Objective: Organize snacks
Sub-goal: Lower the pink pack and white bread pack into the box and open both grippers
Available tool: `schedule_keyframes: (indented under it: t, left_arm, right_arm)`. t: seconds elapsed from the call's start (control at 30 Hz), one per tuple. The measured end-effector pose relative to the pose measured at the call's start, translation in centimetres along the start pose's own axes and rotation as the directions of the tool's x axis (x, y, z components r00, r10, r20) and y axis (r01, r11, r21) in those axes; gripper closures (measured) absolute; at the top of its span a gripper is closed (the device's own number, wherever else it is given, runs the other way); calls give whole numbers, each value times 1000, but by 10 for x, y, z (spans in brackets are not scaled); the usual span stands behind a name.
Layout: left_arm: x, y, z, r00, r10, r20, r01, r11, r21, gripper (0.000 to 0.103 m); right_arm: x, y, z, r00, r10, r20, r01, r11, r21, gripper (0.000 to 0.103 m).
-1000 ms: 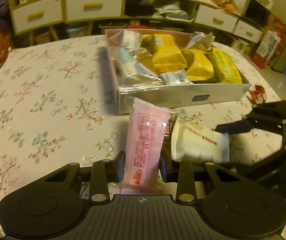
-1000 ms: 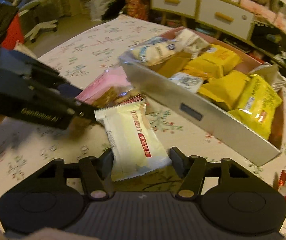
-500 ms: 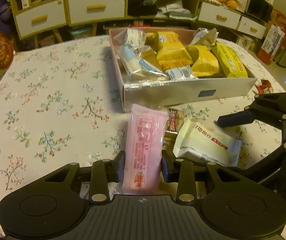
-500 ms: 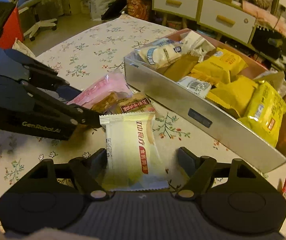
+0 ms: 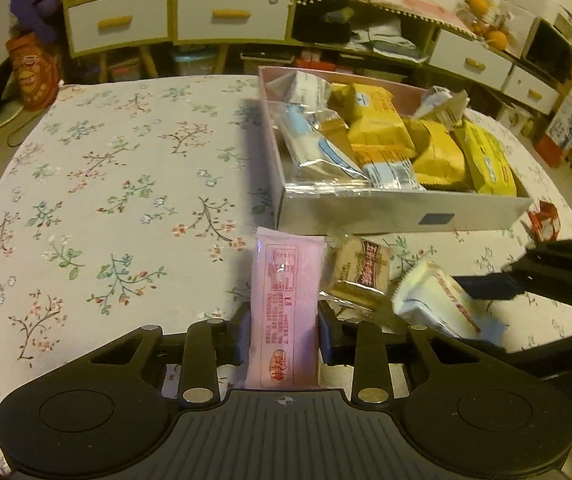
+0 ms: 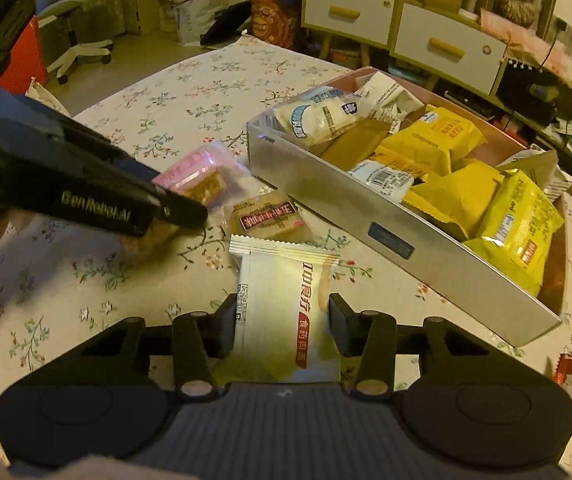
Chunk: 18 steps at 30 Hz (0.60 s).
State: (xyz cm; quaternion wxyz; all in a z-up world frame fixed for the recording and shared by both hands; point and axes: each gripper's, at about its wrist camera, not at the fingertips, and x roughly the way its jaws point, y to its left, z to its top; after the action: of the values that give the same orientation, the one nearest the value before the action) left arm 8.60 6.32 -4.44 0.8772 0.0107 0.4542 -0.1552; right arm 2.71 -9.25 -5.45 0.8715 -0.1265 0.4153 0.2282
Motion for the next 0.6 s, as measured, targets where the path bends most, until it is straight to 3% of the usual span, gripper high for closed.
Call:
schedule_keyframes:
  t: [0.2,0.6]
  left_arm:
    - [-5,4,3,1000,14,5,-14,999,-30,73]
    - [-27,9,20,994,24,105,-11,993,-119,73]
  right_arm:
    - [-9,-12,-3,1000,-12,19,11,999,31,60]
    - [-32,-40,13,992,-55,117,38,990,137,60]
